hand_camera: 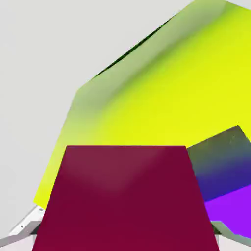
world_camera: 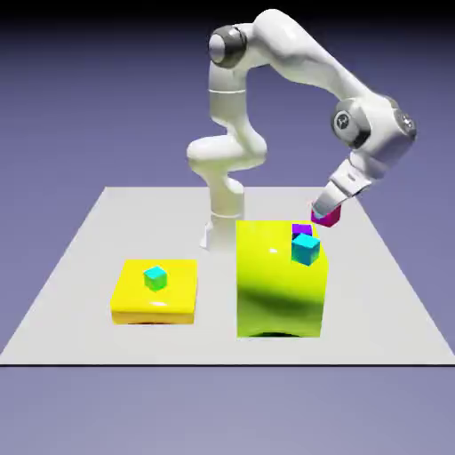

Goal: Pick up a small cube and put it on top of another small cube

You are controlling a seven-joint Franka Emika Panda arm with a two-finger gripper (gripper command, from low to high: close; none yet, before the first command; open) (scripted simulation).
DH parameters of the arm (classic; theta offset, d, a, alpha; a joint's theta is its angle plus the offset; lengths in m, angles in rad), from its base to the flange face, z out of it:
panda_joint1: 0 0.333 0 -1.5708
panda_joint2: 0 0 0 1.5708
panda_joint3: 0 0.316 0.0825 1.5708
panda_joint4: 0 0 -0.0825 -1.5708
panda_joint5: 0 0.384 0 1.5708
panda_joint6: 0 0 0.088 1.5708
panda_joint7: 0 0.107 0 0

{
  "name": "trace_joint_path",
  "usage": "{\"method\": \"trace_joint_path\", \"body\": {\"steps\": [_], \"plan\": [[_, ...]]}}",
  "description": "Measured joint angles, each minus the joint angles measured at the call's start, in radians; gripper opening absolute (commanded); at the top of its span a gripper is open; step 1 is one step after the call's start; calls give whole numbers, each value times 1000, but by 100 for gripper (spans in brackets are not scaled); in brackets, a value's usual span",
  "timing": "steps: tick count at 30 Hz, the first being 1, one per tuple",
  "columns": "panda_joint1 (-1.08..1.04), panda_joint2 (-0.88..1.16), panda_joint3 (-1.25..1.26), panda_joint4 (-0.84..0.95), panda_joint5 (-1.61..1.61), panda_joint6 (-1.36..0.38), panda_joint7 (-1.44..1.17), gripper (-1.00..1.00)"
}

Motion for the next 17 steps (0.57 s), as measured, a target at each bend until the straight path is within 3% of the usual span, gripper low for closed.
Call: {"method": "trace_joint_path", "body": {"steps": [7,8,13,17], "plan": [[-134,0,0,0,0,0,0,-100],[-162,0,0,0,0,0,0,100],[-271,19,3,109,-3,-91,0,100],[-120,35,8,204,-4,-172,0,100]]}}
